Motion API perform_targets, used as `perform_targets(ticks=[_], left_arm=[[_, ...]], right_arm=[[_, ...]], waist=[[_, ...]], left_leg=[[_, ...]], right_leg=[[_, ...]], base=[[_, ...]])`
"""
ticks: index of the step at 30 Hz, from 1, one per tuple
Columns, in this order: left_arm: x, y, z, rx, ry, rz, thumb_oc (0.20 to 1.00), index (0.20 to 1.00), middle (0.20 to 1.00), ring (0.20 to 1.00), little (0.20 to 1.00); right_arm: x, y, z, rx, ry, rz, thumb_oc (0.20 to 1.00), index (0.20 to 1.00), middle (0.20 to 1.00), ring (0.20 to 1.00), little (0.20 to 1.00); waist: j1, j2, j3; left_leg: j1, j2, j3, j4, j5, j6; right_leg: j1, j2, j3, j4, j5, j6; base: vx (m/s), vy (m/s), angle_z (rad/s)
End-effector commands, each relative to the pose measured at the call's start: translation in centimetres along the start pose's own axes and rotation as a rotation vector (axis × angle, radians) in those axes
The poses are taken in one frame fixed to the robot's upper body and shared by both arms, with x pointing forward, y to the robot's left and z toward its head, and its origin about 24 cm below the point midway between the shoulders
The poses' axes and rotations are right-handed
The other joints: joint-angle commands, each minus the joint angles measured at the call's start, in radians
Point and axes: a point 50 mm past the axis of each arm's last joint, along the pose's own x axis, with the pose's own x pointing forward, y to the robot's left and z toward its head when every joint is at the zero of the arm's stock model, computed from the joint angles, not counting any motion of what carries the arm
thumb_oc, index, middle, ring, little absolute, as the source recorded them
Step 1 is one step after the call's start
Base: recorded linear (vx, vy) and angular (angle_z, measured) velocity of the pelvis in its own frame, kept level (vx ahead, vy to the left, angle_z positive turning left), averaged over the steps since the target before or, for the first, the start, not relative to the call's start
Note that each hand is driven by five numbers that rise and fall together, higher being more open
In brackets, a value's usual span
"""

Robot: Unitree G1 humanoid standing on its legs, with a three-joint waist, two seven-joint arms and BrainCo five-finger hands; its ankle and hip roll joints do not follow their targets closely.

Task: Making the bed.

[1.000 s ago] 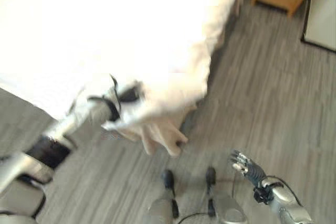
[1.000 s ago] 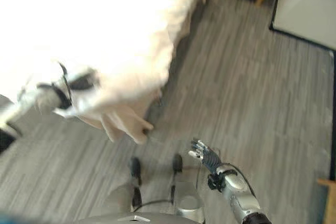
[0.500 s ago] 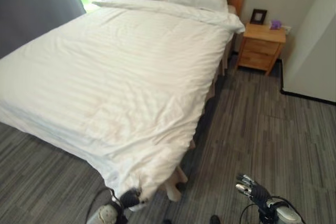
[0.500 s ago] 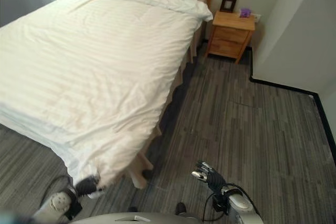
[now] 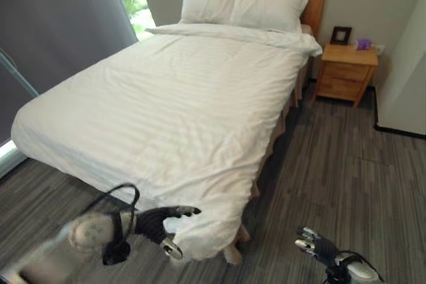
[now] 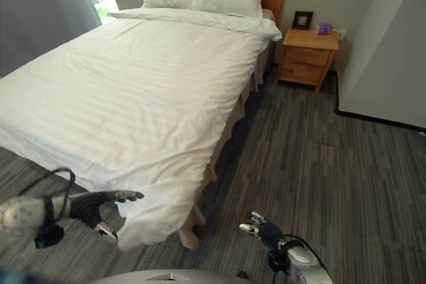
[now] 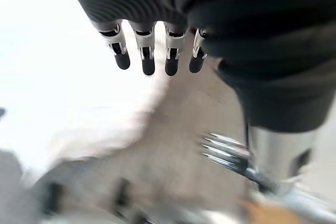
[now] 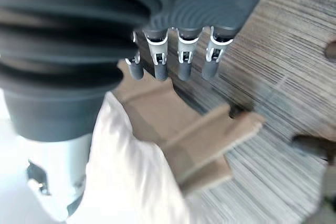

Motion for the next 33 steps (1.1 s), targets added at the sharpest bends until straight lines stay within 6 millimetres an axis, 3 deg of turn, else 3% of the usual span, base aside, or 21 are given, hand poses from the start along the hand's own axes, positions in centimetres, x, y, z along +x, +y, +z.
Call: perform_targets(ticks=[1, 2, 4, 5, 8, 9, 11, 12, 16, 18, 19, 20, 26, 33], left_arm=[[-1.0, 2.3, 0.8, -0.135, -0.167, 0.098, 1.0, 1.0, 1.0, 1.0, 1.0], [-1.7, 3.1, 1.7, -0.113, -0.216, 0.138, 1.0, 1.0, 1.0, 1.0, 1.0], [-2.6, 4.4, 1.5, -0.196, -0.349, 0.298, 1.0, 1.0, 1.0, 1.0, 1.0], [-2.6, 4.4, 1.5, -0.196, -0.349, 0.299, 1.0, 1.0, 1.0, 1.0, 1.0], [-3.2, 5.8, -1.6, -0.317, -0.453, 0.62, 1.0, 1.0, 1.0, 1.0, 1.0], [-1.9, 5.7, -6.0, -0.54, -0.491, 0.915, 1.0, 1.0, 1.0, 1.0, 1.0], [-0.8, 5.3, -7.1, -0.595, -0.474, 0.953, 1.0, 1.0, 1.0, 1.0, 1.0], [1.9, 4.3, -9.3, -0.771, -0.477, 1.032, 1.0, 1.0, 1.0, 1.0, 1.0], [6.4, 2.3, -12.3, -0.991, -0.405, 0.985, 1.0, 1.0, 1.0, 1.0, 1.0], [7.1, 2.0, -12.4, -0.998, -0.386, 0.971, 1.0, 1.0, 1.0, 1.0, 1.0], [7.8, 1.7, -12.5, -1.012, -0.377, 0.939, 0.485, 0.485, 0.485, 0.485, 0.485], [9.0, 1.1, -13.0, -1.028, -0.332, 0.888, 0.2, 0.2, 0.2, 0.2, 0.2], [11.1, 1.3, -12.0, -0.933, -0.289, 0.711, 0.2, 0.2, 0.2, 0.2, 0.2], [11.1, 3.0, -11.4, -0.847, -0.278, 0.695, 0.2, 0.2, 0.2, 0.2, 0.2]], right_arm=[[0.7, -0.2, 3.0, -0.062, -0.108, 0.047, 1.0, 1.0, 1.0, 1.0, 1.0], [0.5, 0.1, 2.4, -0.053, -0.103, 0.065, 1.0, 1.0, 1.0, 1.0, 1.0], [0.4, 0.5, 2.2, -0.04, -0.112, 0.079, 1.0, 1.0, 1.0, 1.0, 1.0], [0.4, 0.5, 2.2, -0.041, -0.112, 0.08, 1.0, 1.0, 1.0, 1.0, 1.0], [0.4, 0.9, 2.4, -0.022, -0.142, 0.076, 1.0, 1.0, 1.0, 1.0, 1.0], [0.6, 1.3, 2.6, -0.018, -0.158, 0.066, 1.0, 1.0, 1.0, 1.0, 1.0], [0.6, 1.3, 2.8, -0.013, -0.166, 0.054, 1.0, 1.0, 1.0, 1.0, 1.0], [0.9, 1.2, 3.3, -0.023, -0.177, 0.031, 1.0, 1.0, 1.0, 1.0, 1.0], [0.8, 0.9, 3.7, -0.026, -0.181, 0.007, 1.0, 1.0, 1.0, 1.0, 1.0], [0.7, 0.7, 3.9, -0.031, -0.188, 0.002, 1.0, 1.0, 1.0, 1.0, 1.0], [0.6, 0.6, 3.9, -0.027, -0.19, -0.003, 1.0, 1.0, 1.0, 1.0, 1.0], [0.6, 0.6, 3.9, -0.023, -0.192, -0.003, 1.0, 1.0, 1.0, 1.0, 1.0], [0.4, 0.6, 3.5, -0.033, -0.172, 0.013, 1.0, 1.0, 1.0, 1.0, 1.0], [0.4, 0.8, 3.8, -0.064, -0.167, 0.042, 1.0, 1.0, 1.0, 1.0, 1.0]], waist=[[-0.006, 0.007, 0.026], [-0.003, 0.008, 0.023], [-0.003, 0.004, 0.025], [-0.004, 0.005, 0.023], [-0.003, -0.004, 0.027], [-0.006, -0.013, 0.038], [-0.007, -0.015, 0.041], [-0.012, -0.023, 0.054], [-0.03, -0.038, 0.068], [-0.033, -0.042, 0.074], [-0.037, -0.044, 0.08], [-0.045, -0.052, 0.089], [-0.063, -0.061, 0.109], [-0.073, -0.075, 0.145]], left_leg=[[0.03, -0.008, 0.02, 0.013, -0.017, -0.015], [0.031, -0.008, 0.017, 0.013, -0.015, -0.018], [0.037, -0.009, 0.013, 0.013, -0.015, -0.02], [0.034, -0.009, 0.013, 0.013, -0.013, -0.02], [0.033, -0.008, 0.007, 0.013, -0.011, -0.022], [0.034, -0.007, 0.005, 0.013, -0.013, -0.021], [0.029, -0.007, 0.003, 0.013, -0.012, -0.02], [0.023, -0.006, 0.0, 0.013, -0.012, -0.017], [0.019, -0.005, 0.007, 0.013, -0.019, -0.012], [0.017, -0.004, 0.01, 0.013, -0.018, -0.011], [0.013, -0.003, 0.012, 0.013, -0.018, -0.01], [0.004, 0.0, 0.019, 0.013, -0.018, -0.009], [-0.029, 0.002, 0.028, 0.013, -0.013, -0.009], [-0.091, 0.002, 0.036, 0.013, 0.001, -0.007]], right_leg=[[0.009, -0.022, -0.028, 0.069, -0.038, 0.028], [0.015, -0.024, -0.033, 0.068, -0.038, 0.03], [0.025, -0.026, -0.038, 0.065, -0.04, 0.03], [0.022, -0.026, -0.038, 0.064, -0.038, 0.03], [0.03, -0.026, -0.044, 0.058, -0.042, 0.027], [0.03, -0.026, -0.045, 0.059, -0.048, 0.022], [0.026, -0.025, -0.046, 0.059, -0.047, 0.02], [0.021, -0.024, -0.046, 0.061, -0.05, 0.017], [0.015, -0.021, -0.037, 0.056, -0.05, 0.015], [0.01, -0.019, -0.032, 0.057, -0.048, 0.014], [0.004, -0.018, -0.028, 0.058, -0.047, 0.014], [-0.01, -0.016, -0.019, 0.059, -0.044, 0.014], [-0.05, -0.014, 0.0, 0.052, -0.028, 0.017], [-0.124, -0.015, 0.028, 0.054, 0.0, 0.021]], base=[[0.0, -0.013, 0.04], [0.0, 0.0, 0.0], [-0.01, -0.007, 0.06], [0.0, 0.0, 0.0], [-0.01, 0.0, 0.02], [-0.04, 0.013, -0.01], [-0.04, 0.016, 0.08], [-0.04, 0.024, 0.24], [-0.01, 0.024, 0.07], [0.0, 0.0, 0.0], [-0.04, 0.028, -0.03], [-0.06, 0.028, -0.05], [-0.03, 0.026, -0.16], [-0.07, 0.029, -0.14]])
